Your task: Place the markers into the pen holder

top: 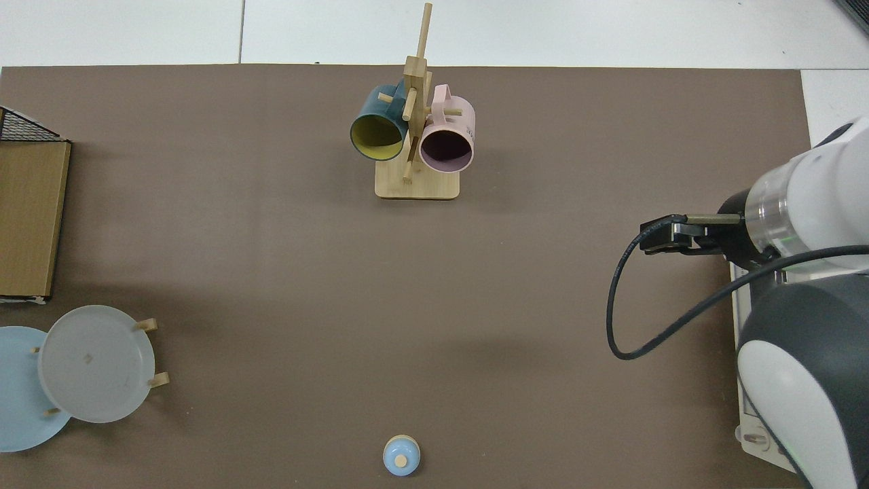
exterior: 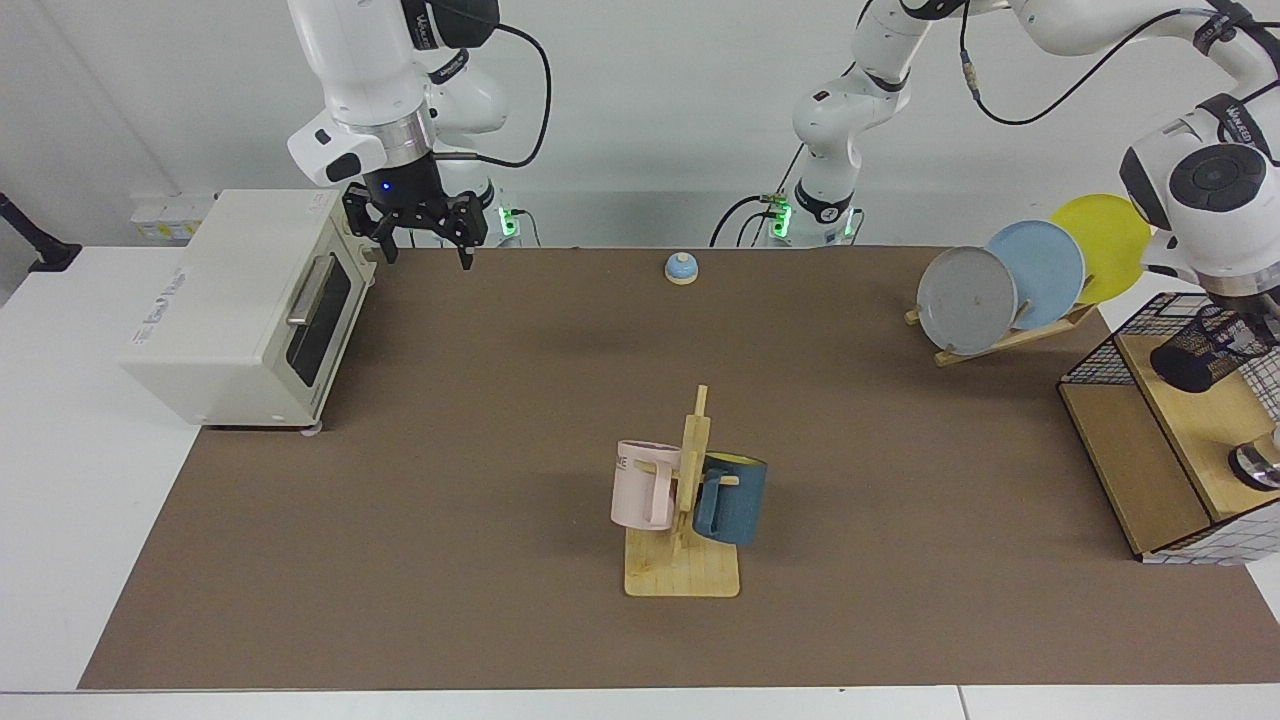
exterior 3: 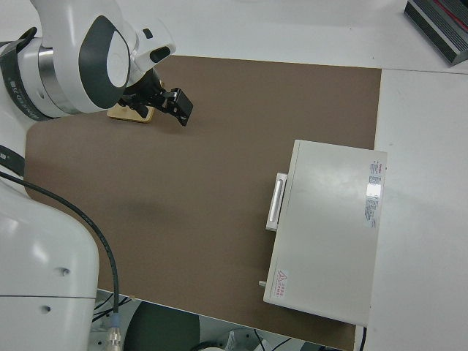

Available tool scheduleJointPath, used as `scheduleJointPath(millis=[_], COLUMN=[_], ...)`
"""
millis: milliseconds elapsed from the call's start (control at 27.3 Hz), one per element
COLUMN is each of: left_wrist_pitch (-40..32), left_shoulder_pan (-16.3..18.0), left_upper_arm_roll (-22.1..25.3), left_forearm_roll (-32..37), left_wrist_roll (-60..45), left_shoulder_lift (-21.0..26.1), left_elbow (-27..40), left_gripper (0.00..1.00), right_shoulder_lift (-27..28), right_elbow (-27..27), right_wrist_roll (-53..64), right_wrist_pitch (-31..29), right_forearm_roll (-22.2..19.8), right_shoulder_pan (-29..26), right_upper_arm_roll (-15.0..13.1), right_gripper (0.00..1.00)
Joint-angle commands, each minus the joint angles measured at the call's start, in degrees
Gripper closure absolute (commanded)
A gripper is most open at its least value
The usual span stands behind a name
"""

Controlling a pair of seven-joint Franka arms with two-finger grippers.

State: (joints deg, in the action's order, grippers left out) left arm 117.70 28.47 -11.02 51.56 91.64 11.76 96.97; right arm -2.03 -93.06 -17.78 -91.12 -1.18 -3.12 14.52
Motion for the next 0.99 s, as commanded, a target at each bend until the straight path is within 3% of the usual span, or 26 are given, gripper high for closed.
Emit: scheduleJointPath(millis=[0, 622, 768, 951], left_wrist_pitch=[1.6, 1.0, 1.0, 1.0], left_shoulder_pan=[-0.1, -0.2, -0.5, -1.0], left_upper_arm_roll=[0.3, 0.4, 0.4, 1.2], left_forearm_roll=[1.3, 1.1, 1.1, 1.0], left_wrist_roll=[-1.5, -0.7, -0.6, -0.4], left_shoulder_lift=[-2.1, -2.2, -2.2, -2.2], left_elbow=[3.0, 3.3, 3.2, 3.2], left_gripper=[1.00, 0.99, 0.78, 0.76], right_shoulder_lift=[-0.9, -0.9, -0.9, -0.9], right_elbow=[-0.8, -0.9, -0.8, -0.9], right_wrist_roll=[-0.7, -0.7, -0.7, -0.7], right_wrist_pitch=[-1.0, -1.0, -1.0, -1.0], right_forearm_roll=[0.4, 0.4, 0.4, 0.3], right_shoulder_pan=[-1.0, -1.0, -1.0, -1.0], right_upper_arm_roll=[0.7, 0.7, 0.7, 0.7], right_gripper=[0.00, 0.00, 0.00, 0.00])
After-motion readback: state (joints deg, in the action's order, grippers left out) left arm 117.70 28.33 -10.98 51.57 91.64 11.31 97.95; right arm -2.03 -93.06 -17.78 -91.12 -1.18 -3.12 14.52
